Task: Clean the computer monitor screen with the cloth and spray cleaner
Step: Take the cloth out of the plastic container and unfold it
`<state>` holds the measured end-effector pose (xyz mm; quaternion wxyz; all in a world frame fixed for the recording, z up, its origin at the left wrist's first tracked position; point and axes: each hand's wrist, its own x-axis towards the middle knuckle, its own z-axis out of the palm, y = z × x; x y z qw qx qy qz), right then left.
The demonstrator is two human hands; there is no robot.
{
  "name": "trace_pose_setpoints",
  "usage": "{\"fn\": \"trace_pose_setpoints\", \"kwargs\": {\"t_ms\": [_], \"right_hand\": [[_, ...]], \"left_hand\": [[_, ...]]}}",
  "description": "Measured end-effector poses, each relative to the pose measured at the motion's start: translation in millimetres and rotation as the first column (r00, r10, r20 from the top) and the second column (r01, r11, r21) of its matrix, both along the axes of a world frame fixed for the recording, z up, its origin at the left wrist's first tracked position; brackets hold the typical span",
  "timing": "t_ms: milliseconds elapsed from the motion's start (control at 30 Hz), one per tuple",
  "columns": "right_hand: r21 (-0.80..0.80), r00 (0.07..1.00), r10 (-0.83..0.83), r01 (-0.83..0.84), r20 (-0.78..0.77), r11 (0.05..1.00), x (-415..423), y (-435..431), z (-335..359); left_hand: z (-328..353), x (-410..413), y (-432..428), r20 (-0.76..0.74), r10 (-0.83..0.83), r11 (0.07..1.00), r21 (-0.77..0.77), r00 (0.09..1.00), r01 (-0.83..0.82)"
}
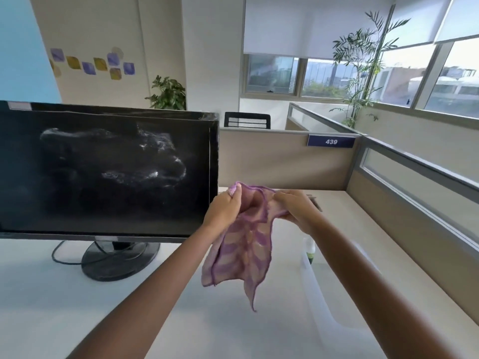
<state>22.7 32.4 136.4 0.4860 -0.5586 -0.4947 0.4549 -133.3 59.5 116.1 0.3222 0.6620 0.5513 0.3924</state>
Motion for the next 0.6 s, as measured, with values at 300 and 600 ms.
{"fn": "trace_pose_setpoints", "kwargs": {"t_ms": [300,600], "right_hand": [[-0.054,0.998,-0.035,0.032,-0.055,0.998,-47.3,11.9,-23.0],[-0.01,0.956,0.067,-0.073,-0.286,0.997,-44.9,13.5,-13.3]], "left_hand": [[-28.1,3.9,-1.1,0.087,-0.189,0.978,-0.072,0.978,0.195],[-26.8,-18.3,8.0,0.413,-0.476,0.854,0.004,0.776,0.521]]}}
